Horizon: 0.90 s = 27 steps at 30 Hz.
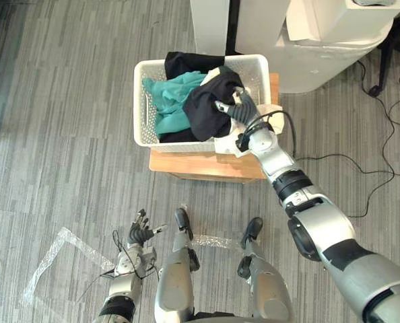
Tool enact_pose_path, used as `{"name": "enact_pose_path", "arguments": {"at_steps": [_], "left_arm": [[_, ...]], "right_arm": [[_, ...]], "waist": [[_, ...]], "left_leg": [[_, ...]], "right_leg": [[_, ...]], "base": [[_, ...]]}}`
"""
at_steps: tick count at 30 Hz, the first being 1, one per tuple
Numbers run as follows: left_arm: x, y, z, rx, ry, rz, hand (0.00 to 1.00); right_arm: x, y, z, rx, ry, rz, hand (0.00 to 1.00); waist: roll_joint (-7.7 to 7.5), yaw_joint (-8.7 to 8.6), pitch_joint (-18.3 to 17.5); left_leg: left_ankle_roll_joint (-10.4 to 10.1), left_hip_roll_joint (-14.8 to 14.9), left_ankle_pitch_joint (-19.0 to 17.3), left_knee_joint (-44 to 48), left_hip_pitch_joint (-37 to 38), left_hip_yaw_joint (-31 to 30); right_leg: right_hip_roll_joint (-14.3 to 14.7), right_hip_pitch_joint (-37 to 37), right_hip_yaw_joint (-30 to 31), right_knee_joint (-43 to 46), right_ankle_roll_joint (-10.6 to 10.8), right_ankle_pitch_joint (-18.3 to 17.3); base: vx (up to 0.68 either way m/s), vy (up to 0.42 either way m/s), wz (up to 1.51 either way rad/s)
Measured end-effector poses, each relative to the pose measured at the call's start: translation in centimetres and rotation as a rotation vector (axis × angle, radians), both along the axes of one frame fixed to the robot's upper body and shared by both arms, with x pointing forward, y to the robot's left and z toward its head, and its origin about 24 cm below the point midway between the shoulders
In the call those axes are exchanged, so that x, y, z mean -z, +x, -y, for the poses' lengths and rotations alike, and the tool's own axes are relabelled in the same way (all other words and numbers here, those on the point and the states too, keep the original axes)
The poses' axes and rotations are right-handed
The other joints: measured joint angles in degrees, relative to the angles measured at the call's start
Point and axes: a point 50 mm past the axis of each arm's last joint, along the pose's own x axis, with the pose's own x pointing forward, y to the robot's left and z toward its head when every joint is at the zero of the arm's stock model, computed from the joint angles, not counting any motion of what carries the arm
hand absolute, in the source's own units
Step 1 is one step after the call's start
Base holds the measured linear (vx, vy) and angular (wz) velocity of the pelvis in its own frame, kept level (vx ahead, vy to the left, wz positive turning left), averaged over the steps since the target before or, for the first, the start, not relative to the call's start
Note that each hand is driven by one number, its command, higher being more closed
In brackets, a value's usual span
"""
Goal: Tidy the bed and pick cloth on bed and put in laundry
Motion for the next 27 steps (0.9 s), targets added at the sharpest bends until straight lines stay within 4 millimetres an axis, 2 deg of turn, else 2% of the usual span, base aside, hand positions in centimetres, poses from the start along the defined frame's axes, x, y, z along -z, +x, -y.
{"name": "enact_pose_path", "arguments": {"at_steps": [3, 6, 7, 9, 11, 15, 18, 20, 21, 22, 23, 26, 27], "left_arm": [[0.5, -0.4, -0.1, -0.004, 0.012, -0.030, 0.00], [0.7, -0.8, -0.2, 0.002, 0.028, -0.048, 0.00], [1.0, -1.1, -0.2, 0.004, 0.028, -0.064, 0.00], [1.4, -1.3, 0.1, 0.023, 0.031, -0.087, 0.00], [1.6, -1.5, 0.3, 0.035, 0.034, -0.102, 0.00], [2.6, -3.3, 0.2, 0.053, 0.028, -0.161, 0.00], [3.4, -4.8, 0.1, 0.046, 0.023, -0.210, 0.00], [3.7, -5.4, 0.0, 0.042, 0.020, -0.229, 0.00], [3.8, -5.6, 0.1, 0.042, 0.017, -0.237, 0.00], [4.1, -6.2, 0.0, 0.043, 0.012, -0.251, 0.00], [4.1, -6.4, 0.0, 0.044, 0.009, -0.255, 0.00], [4.7, -7.6, -0.2, 0.027, 0.000, -0.293, 0.00], [4.9, -8.0, -0.4, 0.012, -0.006, -0.307, 0.00]], "right_arm": [[-0.8, -1.1, -1.3, -0.055, -0.070, 0.090, 0.00], [-0.9, -1.6, -1.6, -0.069, -0.100, 0.128, 0.00], [-0.9, -1.5, -1.4, -0.065, -0.103, 0.128, 0.00], [-0.6, -1.8, -0.2, -0.048, -0.111, 0.139, 0.00], [-0.4, -2.0, 1.0, -0.029, -0.126, 0.152, 0.00], [0.1, -2.2, 2.2, -0.022, -0.147, 0.151, 0.00], [1.5, -2.3, 3.5, -0.016, -0.178, 0.098, 0.00], [3.9, -2.6, 6.0, 0.040, -0.189, 0.025, 0.00], [4.8, -2.8, 6.7, 0.056, -0.181, -0.003, 0.00], [7.8, -3.8, 8.4, 0.103, -0.157, -0.092, 0.00], [9.2, -4.3, 9.1, 0.124, -0.145, -0.135, 0.00], [17.3, -8.4, 12.8, 0.262, -0.015, -0.416, 0.00], [18.8, -9.4, 13.2, 0.290, 0.021, -0.470, 0.00]], "waist": [[-0.56, -0.16, -0.30], [-2.73, -0.99, -1.56], [-3.83, -1.55, -2.20], [-5.52, -1.62, -3.88], [-6.68, -1.73, -4.77], [-7.29, -2.66, -8.23], [-7.31, -3.11, -10.81], [-7.40, -3.01, -11.31], [-7.35, -3.06, -11.49], [-7.46, -3.10, -12.21], [-7.47, -3.11, -12.54], [-7.12, -3.62, -13.91], [-6.99, -3.87, -14.14]], "left_leg": [[-0.05, -0.01, -0.09, -0.01, 2.19, 0.64], [-0.08, 0.14, -0.10, -0.02, 3.71, 0.98], [-0.12, 0.13, -0.15, -0.03, 4.30, 0.97], [-0.67, 0.11, -0.60, -0.03, 4.97, 1.25], [-0.49, 0.11, -0.73, -0.03, 6.43, 1.31], [-0.44, 0.09, -1.22, -0.05, 8.35, 2.25], [-0.66, 0.09, -1.52, -0.05, 9.11, 2.55], [-0.68, 0.05, -1.76, -0.04, 10.41, 3.39], [-0.63, 0.02, -1.81, -0.04, 10.74, 3.50], [-0.62, -0.21, -2.06, -0.04, 11.43, 3.74], [-0.61, -0.33, -2.14, -0.04, 11.56, 3.79], [-0.16, -1.16, -2.50, -0.04, 11.98, 4.04], [-0.04, -1.35, -2.58, -0.04, 12.07, 4.13]], "right_leg": [[0.27, 1.75, 0.62, -0.10, 0.31, -0.43], [0.56, 3.03, 1.04, -0.16, 0.57, -1.12], [0.56, 3.60, 1.02, -0.19, 0.60, -1.17], [0.53, 4.03, 1.31, -0.23, 0.62, -1.18], [0.53, 5.48, 1.36, -0.33, 0.65, -1.23], [0.53, 6.82, 2.29, -0.33, 0.71, -1.46], [0.56, 7.04, 3.11, -0.34, 0.70, -1.47], [0.56, 8.09, 3.47, -0.36, 0.80, -2.18], [0.55, 8.39, 3.71, -0.37, 1.14, -2.43], [0.49, 8.95, 4.47, -0.59, 1.33, -2.59], [0.40, 9.10, 4.55, -0.72, 1.36, -2.61], [-0.44, 9.55, 4.74, -1.04, 1.48, -2.68], [-0.59, 9.60, 4.87, -1.04, 1.51, -2.70]], "base": [[0.01, 0.012, -0.12], [-0.01, -0.001, -0.06], [0.00, 0.000, 0.00], [0.00, 0.003, -0.04], [0.00, 0.003, -0.02], [-0.01, 0.002, -0.11], [-0.02, -0.007, -0.13], [-0.04, -0.002, -0.07], [-0.04, 0.007, -0.09], [-0.02, 0.004, -0.07], [-0.02, 0.010, -0.06], [0.00, 0.000, 0.00], [0.00, 0.027, -0.03]]}}
